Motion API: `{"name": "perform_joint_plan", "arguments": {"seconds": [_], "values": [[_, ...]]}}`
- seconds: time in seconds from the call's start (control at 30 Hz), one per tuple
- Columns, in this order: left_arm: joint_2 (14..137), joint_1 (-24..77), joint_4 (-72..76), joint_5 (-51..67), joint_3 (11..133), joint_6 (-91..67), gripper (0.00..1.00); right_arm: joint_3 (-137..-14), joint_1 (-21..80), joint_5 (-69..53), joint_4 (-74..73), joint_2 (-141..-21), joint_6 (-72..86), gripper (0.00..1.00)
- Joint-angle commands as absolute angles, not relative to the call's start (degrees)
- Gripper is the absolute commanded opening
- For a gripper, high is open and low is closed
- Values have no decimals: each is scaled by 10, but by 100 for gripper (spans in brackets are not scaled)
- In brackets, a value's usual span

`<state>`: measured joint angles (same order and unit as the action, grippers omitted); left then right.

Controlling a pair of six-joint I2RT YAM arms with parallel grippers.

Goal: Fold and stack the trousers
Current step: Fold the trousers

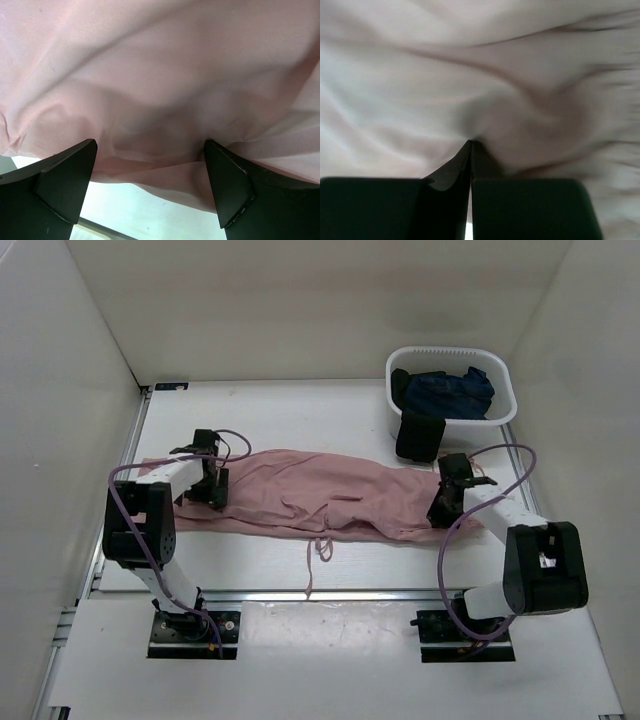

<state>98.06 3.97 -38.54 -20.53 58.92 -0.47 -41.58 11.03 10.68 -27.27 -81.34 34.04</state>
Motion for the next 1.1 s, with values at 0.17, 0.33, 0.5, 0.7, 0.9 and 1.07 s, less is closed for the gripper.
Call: {"name": "perform_joint_plan", "arguments": {"seconds": [0.17,0.33,0.5,0.7,0.9,1.07], "values": [[964,29,-424,-218,533,0,100,-468,-34,118,-392,-652,301,39],[964,29,-429,-204,533,0,100,-437,-141,49,-413,-609,345,91],[964,29,-439,-198,533,0,100,-380,-157,28,-325,-604,381,99],[959,29,-439,-198,521,0,100,-314,-157,-1,-125,-707,420,99],[954,29,-445,-198,516,0,100,-315,-157,12,-66,-838,454,77],[954,29,-445,-217,510,0,100,-323,-193,47,-101,-829,470,0]]}}
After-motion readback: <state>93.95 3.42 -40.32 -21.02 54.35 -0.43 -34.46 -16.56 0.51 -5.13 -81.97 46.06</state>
